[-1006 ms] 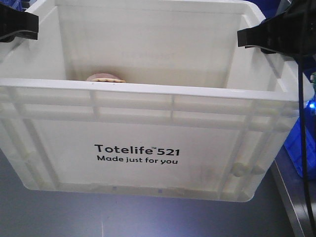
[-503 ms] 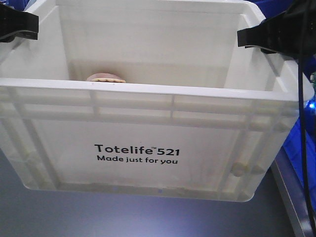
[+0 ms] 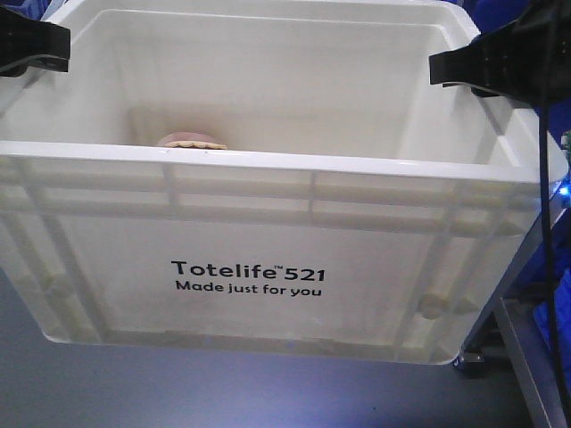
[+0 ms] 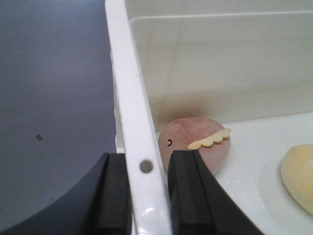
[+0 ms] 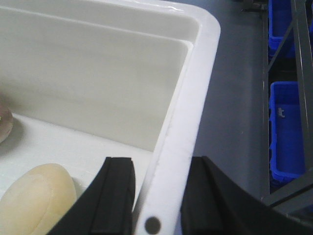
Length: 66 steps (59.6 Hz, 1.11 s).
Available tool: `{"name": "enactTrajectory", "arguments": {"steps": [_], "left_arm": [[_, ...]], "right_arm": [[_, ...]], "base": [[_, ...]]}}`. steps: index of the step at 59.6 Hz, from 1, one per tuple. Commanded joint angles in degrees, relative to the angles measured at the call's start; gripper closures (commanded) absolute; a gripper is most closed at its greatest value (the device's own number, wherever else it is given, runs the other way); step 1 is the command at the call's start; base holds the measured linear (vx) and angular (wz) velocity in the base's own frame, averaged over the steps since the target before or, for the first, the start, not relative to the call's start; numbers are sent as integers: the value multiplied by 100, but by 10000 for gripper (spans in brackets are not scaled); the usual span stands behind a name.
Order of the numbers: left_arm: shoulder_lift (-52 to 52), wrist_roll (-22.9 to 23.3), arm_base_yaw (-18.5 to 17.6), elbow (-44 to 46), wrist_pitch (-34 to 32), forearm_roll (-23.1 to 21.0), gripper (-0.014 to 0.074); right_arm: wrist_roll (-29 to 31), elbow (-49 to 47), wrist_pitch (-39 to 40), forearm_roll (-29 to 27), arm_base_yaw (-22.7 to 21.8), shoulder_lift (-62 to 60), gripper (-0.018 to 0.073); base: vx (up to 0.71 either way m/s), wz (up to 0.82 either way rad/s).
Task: Place moving items into box and shelve
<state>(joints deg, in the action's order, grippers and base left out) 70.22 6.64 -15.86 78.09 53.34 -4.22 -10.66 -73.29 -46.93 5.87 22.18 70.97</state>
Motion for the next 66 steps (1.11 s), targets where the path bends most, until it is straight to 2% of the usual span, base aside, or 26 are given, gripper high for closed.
{"name": "enactTrajectory", "arguments": {"steps": [1,66], "left_arm": [[-222,-69,-137,298,-826,-570,603],[-222,-69,-137,298,-826,-570,603]], "right_arm": [[-42,-274,960,-263,60,-184,565],[-42,-274,960,-263,60,-184,565]], "base": [[37,3],[35,8]]}}
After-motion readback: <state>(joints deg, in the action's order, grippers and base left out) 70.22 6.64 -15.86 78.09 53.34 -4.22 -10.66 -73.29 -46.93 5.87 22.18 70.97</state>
